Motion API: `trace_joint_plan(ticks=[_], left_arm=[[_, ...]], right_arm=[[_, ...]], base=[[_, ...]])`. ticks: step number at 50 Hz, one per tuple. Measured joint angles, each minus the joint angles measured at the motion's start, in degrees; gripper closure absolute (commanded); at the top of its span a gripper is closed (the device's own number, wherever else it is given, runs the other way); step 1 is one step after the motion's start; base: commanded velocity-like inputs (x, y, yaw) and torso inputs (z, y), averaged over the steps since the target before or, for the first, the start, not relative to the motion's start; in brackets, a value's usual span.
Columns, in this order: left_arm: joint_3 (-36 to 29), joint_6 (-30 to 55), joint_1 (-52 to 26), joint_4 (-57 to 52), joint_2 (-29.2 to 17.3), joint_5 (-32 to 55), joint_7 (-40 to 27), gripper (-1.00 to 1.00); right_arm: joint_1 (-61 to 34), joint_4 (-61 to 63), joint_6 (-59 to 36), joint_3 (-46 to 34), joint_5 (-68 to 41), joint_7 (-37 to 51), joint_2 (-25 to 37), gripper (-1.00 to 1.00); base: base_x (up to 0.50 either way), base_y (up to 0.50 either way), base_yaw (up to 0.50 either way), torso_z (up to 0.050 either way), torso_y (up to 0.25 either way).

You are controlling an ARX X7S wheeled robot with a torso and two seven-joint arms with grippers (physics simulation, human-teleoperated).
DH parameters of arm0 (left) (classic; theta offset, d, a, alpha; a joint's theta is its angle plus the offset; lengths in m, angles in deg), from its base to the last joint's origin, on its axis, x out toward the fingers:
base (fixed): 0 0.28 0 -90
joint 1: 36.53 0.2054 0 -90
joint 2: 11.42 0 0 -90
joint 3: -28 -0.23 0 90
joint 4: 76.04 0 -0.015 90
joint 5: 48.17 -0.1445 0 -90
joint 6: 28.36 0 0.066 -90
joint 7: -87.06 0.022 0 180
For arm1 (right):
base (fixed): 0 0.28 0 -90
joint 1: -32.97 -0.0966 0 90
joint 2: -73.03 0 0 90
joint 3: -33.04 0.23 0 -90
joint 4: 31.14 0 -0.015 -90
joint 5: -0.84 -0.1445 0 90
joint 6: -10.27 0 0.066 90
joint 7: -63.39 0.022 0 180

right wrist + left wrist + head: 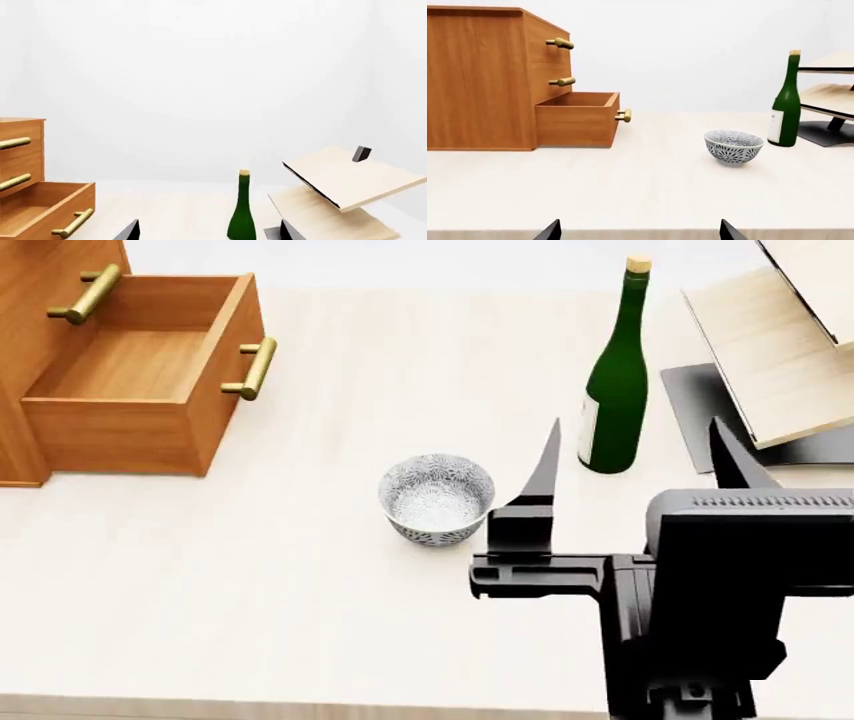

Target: Put the bowl in the bottom drawer of the cabinet and close it.

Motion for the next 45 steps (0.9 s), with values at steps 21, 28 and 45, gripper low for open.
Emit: trace_joint_plan(ticks=[21,28,45], left_arm=[[-1.0,-1.1,0.1,0.3,-1.0,0.6,-0.4,-1.00],[-1.3,-1.2,0.2,0.2,-1.4,0.9,-0.6,-1.00],[-1.8,-1.5,0.1,0.3,-2.0,1.1,-1.3,-1.00]], right_arm=[[-2.3,1.9,-1.6,-0.9,-1.1,0.5,0.9,-1.00],[-2.1,2.1,-1.3,-1.0,-1.4,0.6,0.9,-1.00],[-1.7,2.2,-0.8,-0.6,-2.6,1.1,0.7,-1.00]], base=[[0.00,0.47,0.00,0.000,0.000],[0.00,0.50,0.00,0.000,0.000],[0.00,0.50,0.00,0.000,0.000]])
